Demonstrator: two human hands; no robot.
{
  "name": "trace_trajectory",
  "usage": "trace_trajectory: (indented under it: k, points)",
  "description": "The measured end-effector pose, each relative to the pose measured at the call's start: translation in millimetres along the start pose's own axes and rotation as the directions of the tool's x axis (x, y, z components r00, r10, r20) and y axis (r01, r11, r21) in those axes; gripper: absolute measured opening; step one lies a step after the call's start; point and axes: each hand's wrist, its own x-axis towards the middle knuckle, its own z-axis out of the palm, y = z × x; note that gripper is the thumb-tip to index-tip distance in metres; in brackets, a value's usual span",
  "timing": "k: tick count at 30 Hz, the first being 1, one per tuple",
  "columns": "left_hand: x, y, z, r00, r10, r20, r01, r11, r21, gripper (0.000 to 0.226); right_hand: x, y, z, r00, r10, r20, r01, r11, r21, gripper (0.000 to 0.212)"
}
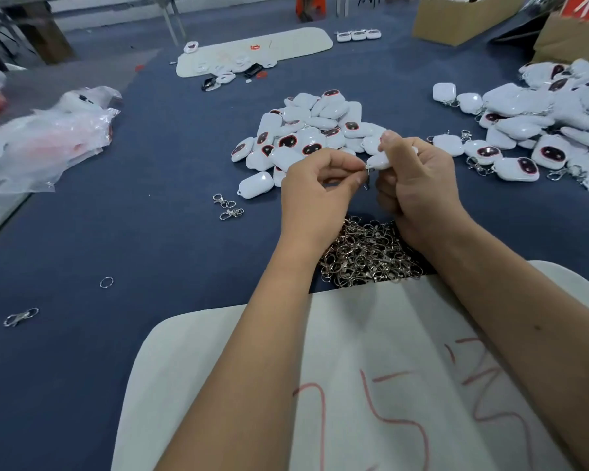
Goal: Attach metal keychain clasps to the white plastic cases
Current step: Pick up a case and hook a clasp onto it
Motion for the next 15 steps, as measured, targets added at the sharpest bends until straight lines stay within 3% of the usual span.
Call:
trace_trajectory:
  k: [15]
  points:
    - [0.6,1.8,1.3,0.991,0.021,-0.129,-0.036,0.993,-0.114,0.010,-2.8,0.1,1.5,1.000,0.009,0.018,-0.009,1.000,0.019,0.036]
